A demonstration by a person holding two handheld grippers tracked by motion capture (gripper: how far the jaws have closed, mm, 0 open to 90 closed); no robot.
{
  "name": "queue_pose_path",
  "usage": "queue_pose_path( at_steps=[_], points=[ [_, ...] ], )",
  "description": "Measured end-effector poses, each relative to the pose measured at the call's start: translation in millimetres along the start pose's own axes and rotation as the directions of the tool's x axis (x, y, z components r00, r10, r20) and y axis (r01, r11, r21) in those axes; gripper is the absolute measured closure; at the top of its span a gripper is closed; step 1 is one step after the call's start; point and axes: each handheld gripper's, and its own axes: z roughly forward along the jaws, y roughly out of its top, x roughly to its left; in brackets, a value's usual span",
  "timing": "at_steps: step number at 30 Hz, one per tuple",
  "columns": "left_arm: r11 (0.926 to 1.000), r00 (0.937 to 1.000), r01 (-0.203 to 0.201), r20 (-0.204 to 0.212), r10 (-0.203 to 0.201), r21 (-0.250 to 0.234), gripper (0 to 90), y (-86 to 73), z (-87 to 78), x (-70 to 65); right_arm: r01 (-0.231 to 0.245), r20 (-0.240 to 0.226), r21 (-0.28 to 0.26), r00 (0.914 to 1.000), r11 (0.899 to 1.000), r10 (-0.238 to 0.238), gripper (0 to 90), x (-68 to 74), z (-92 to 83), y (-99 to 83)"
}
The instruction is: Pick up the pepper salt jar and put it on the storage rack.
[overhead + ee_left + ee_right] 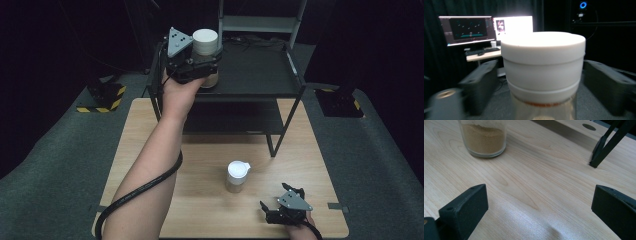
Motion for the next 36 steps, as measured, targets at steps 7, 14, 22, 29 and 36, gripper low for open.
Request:
queue_pose_path(
  at_steps=[7, 14, 22, 29, 36],
  points=[
    [0.9999, 0.9997, -0.011, -0.021, 0.011, -0.004, 0.4, 7.6, -24.9, -10.9, 0.006, 0.004, -0.001, 1.0, 1.0, -0.006, 0.0, 1.3, -0.1, -0.2],
    [0.9991, 0.9987, -0.04, -0.031, 0.039, -0.016, 0.4, 7.2, -52.5, -15.4, 0.003, 0.001, 0.002, 1.0, 1.0, -0.003, 0.0, 1.0, -0.2, 0.4],
    [0.9986, 0.9983, -0.051, -0.027, 0.051, -0.013, 0.4, -5.9, -72.4, -19.5, -0.011, -0.002, -0.002, 0.9999, 1.0, 0.011, 0.0, -0.4, -0.6, -0.5],
    [0.9981, 0.9978, -0.06, -0.029, 0.06, -0.013, 0.4, -17.0, -90.1, -25.5, -0.004, -0.002, 0.001, 1.0, 1.0, 0.004, 0.0, 0.1, -0.4, -0.1],
    [0.9975, 0.9965, -0.07, -0.047, 0.069, -0.012, 0.4, -30.8, -108.8, -28.6, -0.001, -0.002, 0.003, 1.0, 1.0, 0.001, 0.0, 0.2, -0.3, 0.4]
  ],
)
